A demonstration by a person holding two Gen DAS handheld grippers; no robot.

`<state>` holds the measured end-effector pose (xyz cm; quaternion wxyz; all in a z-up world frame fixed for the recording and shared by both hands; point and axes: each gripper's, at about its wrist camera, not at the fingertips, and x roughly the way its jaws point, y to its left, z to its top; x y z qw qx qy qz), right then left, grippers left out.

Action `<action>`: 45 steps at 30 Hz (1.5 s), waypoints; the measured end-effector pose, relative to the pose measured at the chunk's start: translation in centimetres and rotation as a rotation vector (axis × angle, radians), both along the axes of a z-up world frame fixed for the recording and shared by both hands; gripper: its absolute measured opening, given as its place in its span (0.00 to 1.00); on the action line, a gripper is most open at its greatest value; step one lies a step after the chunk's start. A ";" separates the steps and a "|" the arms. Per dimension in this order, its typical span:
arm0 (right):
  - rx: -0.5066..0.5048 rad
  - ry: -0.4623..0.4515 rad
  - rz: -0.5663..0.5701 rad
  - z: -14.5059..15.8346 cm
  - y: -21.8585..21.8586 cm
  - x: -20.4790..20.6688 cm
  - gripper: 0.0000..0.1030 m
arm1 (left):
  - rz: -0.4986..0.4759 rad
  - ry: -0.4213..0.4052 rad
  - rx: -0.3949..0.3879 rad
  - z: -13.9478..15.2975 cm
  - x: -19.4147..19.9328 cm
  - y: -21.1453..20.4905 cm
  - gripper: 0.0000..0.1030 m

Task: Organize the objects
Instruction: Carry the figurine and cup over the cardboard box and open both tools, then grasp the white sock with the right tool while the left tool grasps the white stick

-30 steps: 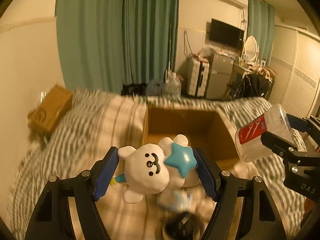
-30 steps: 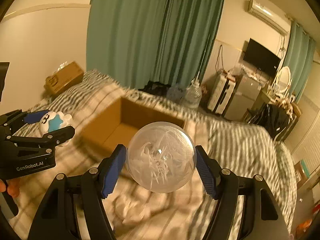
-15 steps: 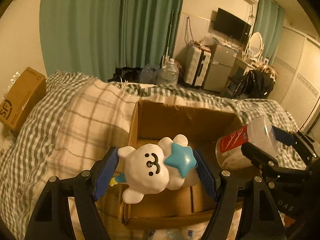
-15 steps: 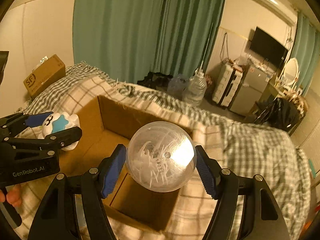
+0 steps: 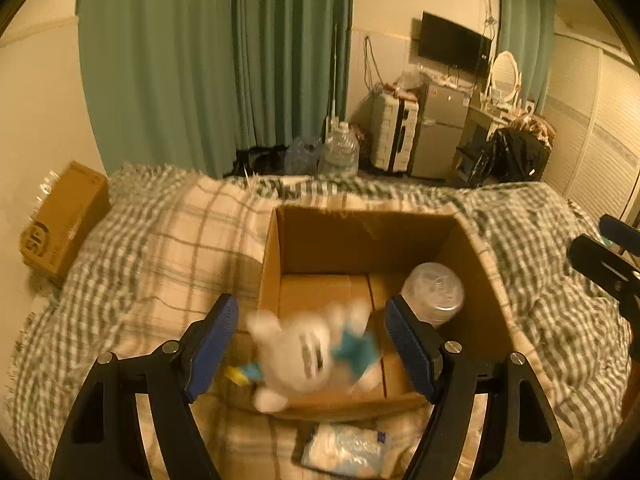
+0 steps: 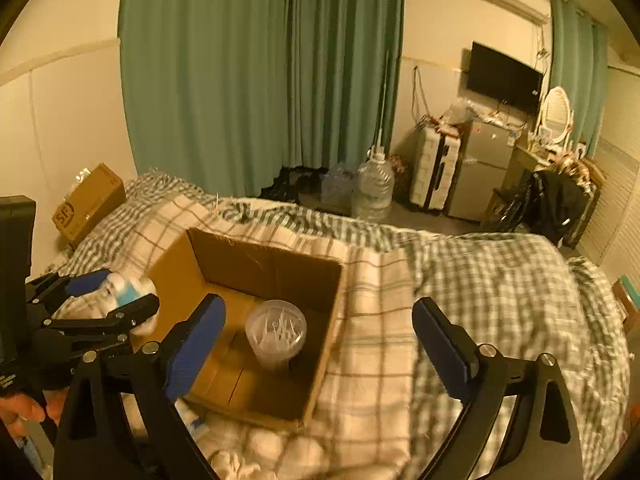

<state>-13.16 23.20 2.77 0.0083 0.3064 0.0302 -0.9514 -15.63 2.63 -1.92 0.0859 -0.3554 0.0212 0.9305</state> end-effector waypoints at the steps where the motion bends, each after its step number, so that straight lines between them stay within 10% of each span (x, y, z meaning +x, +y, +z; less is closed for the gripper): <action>1: 0.009 0.010 -0.004 0.7 0.0 0.9 0.94 | -0.002 0.014 -0.004 0.7 0.8 0.0 0.81; 19: 0.117 0.178 0.019 9.4 -4.9 17.6 1.00 | 0.065 0.177 -0.020 8.5 14.9 -4.9 0.88; 40: 0.068 -0.297 0.295 -9.6 -13.8 16.7 0.99 | 0.098 -0.022 0.005 -4.6 18.0 -9.8 0.88; 45: 0.055 -0.397 0.348 -12.0 -14.7 15.7 0.70 | 0.112 -0.061 0.042 -5.3 17.5 -10.3 0.88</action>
